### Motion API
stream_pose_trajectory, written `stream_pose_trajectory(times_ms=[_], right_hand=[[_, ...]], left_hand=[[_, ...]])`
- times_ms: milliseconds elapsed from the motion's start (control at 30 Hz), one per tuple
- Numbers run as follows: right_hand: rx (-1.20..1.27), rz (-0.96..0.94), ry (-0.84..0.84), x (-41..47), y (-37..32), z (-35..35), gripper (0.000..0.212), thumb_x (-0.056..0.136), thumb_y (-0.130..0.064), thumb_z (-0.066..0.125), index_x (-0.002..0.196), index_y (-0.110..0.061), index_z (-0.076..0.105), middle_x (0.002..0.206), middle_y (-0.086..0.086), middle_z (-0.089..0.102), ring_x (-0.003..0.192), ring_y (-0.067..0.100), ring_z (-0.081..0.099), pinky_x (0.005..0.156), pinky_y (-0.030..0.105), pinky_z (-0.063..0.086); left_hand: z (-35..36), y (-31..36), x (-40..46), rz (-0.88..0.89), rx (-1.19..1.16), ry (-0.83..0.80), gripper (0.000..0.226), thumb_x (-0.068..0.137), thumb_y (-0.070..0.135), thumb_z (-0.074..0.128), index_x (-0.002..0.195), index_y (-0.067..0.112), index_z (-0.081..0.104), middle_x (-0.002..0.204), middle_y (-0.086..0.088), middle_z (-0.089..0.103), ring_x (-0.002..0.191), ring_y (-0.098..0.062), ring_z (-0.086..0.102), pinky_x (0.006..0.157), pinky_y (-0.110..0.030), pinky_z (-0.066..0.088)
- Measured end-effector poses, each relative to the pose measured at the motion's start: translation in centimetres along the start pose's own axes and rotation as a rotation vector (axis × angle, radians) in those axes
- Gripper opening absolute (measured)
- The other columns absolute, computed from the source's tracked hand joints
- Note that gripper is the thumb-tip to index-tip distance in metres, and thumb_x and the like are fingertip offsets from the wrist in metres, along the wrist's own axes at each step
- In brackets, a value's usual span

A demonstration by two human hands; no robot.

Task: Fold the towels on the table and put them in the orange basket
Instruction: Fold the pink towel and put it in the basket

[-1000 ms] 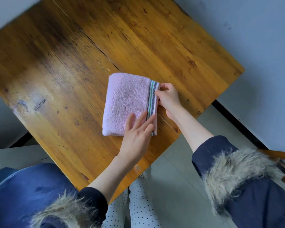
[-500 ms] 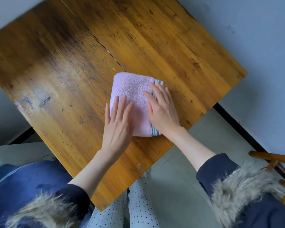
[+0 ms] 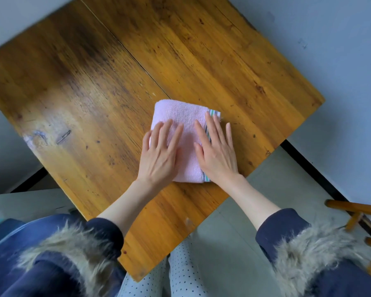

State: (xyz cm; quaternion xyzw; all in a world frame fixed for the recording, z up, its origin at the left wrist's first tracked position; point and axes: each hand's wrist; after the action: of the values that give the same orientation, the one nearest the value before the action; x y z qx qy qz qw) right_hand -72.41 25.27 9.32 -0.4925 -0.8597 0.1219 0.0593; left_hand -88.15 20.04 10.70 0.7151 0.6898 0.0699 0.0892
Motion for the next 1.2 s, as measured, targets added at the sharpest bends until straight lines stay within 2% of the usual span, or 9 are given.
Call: stream_pose_trajectory(times_ms=[200,300,433,533,700,867,967,1100,1200], right_hand=[[-0.051,0.010,-0.159,2.1,1.5,-0.1,0.053,0.100,-0.033,0.030,0.149,-0.019,0.015,0.157,0.008,0.005,0.145,0.020,-0.002,0.115,0.045,-0.004],[0.140,0.048,-0.023,1.4,0.5,-0.6,0.046,0.096,-0.018,0.043,0.141,-0.010,0.037,0.153,0.013,0.022,0.143,0.026,0.015,0.116,0.044,0.011],[0.465,0.468,0.252,-0.5,-1.0,-1.2,0.029,0.091,-0.012,0.050,0.119,-0.005,0.055,0.123,0.011,0.050,0.114,0.025,0.049,0.096,0.038,0.042],[0.686,0.884,0.039,-0.4,-1.1,-1.7,0.038,0.094,-0.031,0.049,0.124,-0.009,0.048,0.123,0.007,0.050,0.104,0.016,0.050,0.085,0.028,0.042],[0.933,1.081,-0.211,0.7,-0.6,-2.1,0.035,0.092,-0.036,0.053,0.107,-0.006,0.059,0.101,0.006,0.066,0.080,0.014,0.063,0.069,0.030,0.053],[1.008,1.115,-0.274,1.6,-0.3,-2.6,0.022,0.089,-0.023,0.061,0.103,-0.006,0.062,0.096,0.005,0.067,0.069,0.010,0.060,0.052,0.022,0.042],[1.017,1.123,-0.325,1.7,-0.4,-2.9,0.018,0.088,-0.021,0.061,0.101,-0.008,0.061,0.088,0.002,0.065,0.070,0.010,0.059,0.054,0.024,0.043],[0.726,0.910,-0.332,1.7,-0.4,-3.0,0.019,0.087,-0.022,0.060,0.099,-0.008,0.058,0.099,0.007,0.065,0.089,0.023,0.063,0.083,0.044,0.053],[0.674,0.819,-0.301,1.3,-0.3,-3.1,0.021,0.087,-0.019,0.061,0.104,-0.011,0.052,0.098,0.002,0.058,0.087,0.019,0.060,0.075,0.037,0.053]], left_hand=[[0.8,-1.9,4.4,-0.016,0.075,-0.217,0.057,0.099,0.041,0.025,0.149,0.018,0.009,0.157,-0.009,-0.002,0.144,-0.029,-0.005,0.114,-0.051,0.002],[0.7,-1.8,4.1,-0.022,0.057,-0.219,0.057,0.099,0.043,0.021,0.149,0.022,0.007,0.158,-0.005,-0.005,0.144,-0.027,-0.009,0.112,-0.054,-0.006],[-0.5,-1.9,2.7,-0.115,-0.340,-0.007,0.048,0.098,0.017,0.038,0.145,0.012,0.028,0.155,-0.016,0.013,0.143,-0.033,0.010,0.113,-0.046,0.012],[-1.2,-2.9,1.8,-0.355,-0.624,0.095,0.043,0.094,0.006,0.043,0.136,0.005,0.040,0.139,-0.016,0.039,0.130,-0.030,0.036,0.106,-0.032,0.028],[-2.1,-5.1,3.0,-0.853,-0.984,-0.197,0.036,0.093,0.010,0.032,0.120,0.012,0.056,0.102,-0.006,0.063,0.091,-0.024,0.057,0.085,-0.040,0.048],[-3.3,-6.1,3.3,-0.937,-1.249,-0.480,0.022,0.095,0.023,0.043,0.089,0.012,0.061,0.078,-0.002,0.056,0.076,-0.021,0.052,0.067,-0.032,0.049],[-3.4,-6.5,3.2,-0.930,-1.278,-0.578,0.027,0.092,0.037,0.052,0.106,0.015,0.060,0.092,-0.001,0.061,0.082,-0.019,0.057,0.073,-0.037,0.050],[-3.3,-5.8,2.6,-0.866,-1.284,-0.541,0.035,0.088,0.028,0.062,0.120,0.021,0.049,0.106,-0.006,0.060,0.090,-0.021,0.061,0.070,-0.037,0.053],[-3.1,-5.2,1.6,-0.881,-1.299,-0.444,0.038,0.086,0.023,0.064,0.120,0.021,0.047,0.105,-0.010,0.061,0.085,-0.022,0.061,0.068,-0.038,0.053]])
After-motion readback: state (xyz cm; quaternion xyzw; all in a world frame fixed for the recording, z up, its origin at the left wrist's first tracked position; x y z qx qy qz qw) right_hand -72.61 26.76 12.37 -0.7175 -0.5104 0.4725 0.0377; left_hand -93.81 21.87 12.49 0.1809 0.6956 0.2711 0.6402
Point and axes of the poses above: each hand's wrist, its own x-axis towards the middle knuckle, its own z-axis out of the palm, y = z × x
